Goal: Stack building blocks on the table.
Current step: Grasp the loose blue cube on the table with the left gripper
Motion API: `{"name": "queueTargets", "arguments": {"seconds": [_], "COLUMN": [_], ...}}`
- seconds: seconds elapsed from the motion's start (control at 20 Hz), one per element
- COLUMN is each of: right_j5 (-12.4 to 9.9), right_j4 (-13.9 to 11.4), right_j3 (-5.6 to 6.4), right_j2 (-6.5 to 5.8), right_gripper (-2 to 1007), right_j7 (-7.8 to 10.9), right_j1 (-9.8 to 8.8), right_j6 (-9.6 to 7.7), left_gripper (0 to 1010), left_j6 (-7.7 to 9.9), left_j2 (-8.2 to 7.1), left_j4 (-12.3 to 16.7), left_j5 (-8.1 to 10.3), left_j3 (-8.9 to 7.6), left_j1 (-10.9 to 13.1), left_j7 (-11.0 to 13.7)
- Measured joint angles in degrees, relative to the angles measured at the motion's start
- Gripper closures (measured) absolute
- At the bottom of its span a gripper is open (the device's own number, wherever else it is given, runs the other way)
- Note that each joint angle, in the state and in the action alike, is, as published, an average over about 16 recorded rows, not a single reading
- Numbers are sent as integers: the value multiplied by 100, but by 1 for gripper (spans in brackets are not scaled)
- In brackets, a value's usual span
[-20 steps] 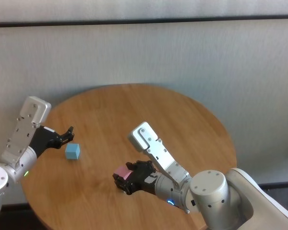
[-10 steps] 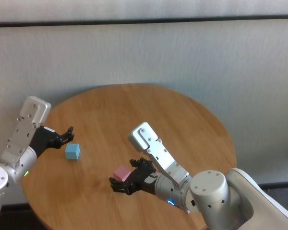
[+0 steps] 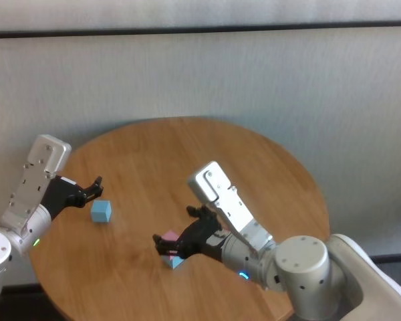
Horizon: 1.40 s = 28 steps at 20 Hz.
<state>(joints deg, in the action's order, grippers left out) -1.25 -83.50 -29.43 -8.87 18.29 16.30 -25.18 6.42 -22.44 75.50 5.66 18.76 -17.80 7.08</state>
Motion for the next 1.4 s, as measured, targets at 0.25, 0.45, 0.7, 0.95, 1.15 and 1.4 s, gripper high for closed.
{"name": "queueTargets", "arguments": {"seconds": [0.25,0.45,0.7,0.95,1.15,1.4], "right_j5": [167,348,660,1062,1283,1493], "right_j4": [-103,-116,-20,196,322,431], "right_j3": [189,377,591,715,739,713], "right_j2": [-40,-43,-35,-41,-69,-109], "right_gripper": [0,0,0,0,0,0], "right_j7": [-307,-641,-1159,-1590,-1764,-1907], "right_j1": [-103,-172,-215,-192,-158,-121], "right_j6": [627,1143,1826,2390,2659,2888], "left_gripper": [8,8,8,8,8,8], "left_j6": [0,0,0,0,0,25], "left_j2": [0,0,0,0,0,14], "left_j4": [0,0,0,0,0,1], "left_j5": [0,0,0,0,0,-6], "left_j3": [0,0,0,0,0,0], "left_j1": [0,0,0,0,0,-5], "left_j7": [0,0,0,0,0,4]}}
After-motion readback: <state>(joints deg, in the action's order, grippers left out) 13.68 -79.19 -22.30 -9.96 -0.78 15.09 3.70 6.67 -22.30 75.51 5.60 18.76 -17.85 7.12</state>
